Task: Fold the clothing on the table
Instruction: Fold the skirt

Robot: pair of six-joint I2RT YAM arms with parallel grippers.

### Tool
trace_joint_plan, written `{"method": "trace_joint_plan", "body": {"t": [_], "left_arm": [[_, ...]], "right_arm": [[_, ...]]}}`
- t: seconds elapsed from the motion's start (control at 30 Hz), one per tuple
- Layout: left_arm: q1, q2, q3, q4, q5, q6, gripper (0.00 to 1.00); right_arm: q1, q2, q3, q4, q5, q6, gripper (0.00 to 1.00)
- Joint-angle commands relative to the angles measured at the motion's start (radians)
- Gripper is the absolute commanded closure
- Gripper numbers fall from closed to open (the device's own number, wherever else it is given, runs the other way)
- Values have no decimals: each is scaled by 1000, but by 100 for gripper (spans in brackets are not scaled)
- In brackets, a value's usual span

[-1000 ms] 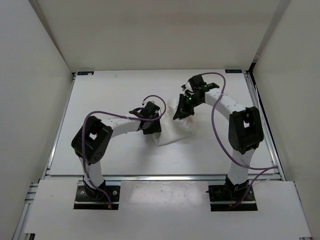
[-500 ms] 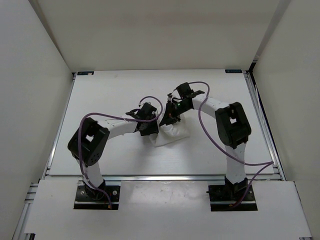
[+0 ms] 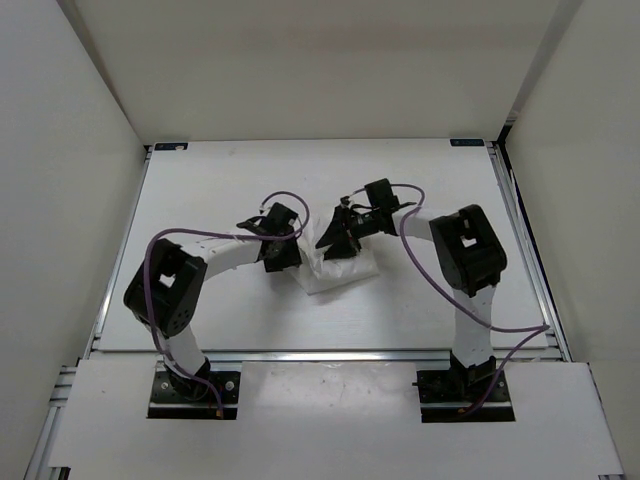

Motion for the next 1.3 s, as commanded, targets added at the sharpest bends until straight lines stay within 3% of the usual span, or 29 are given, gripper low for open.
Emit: {"method": "trace_joint_plan", "body": {"t": [0.0,0.07,0.17,0.27,0.33,0.4,0.53,0.77,0.8,0.97,1.27], "left_arm": [[88,-127,-24,-77,-56,27,43],[119,-178,-23,-119,-95,49,42],[149,-268,-1,-149,-134,89,42],[161,-302,51,-165,-73,127,52],[162,-288,74,-153,92,130,86],[143,-280,88,-76,201,90,100],[51,-230,163,65,308,47,100],[8,-54,143,237,454,-51,100],[7,-38,79,173,385,-51,100],[26,-98,-90,156,308,-63,100],[20,-130,-222,125,231,-37,100]], "right_arm": [[-50,-170,-71,355,-127,241,47],[-70,-219,-108,419,-140,289,52],[-122,-285,-145,377,-121,251,61],[-169,-308,-138,169,-53,84,90],[-189,-296,-105,3,29,-27,100],[-197,-282,-29,-164,139,-158,100],[-200,-244,89,-369,311,-303,100],[-206,-273,50,-377,337,-317,100],[-223,-267,27,-377,315,-316,100],[-240,-267,8,-358,284,-317,100],[-225,-231,31,-309,215,-283,100]]}}
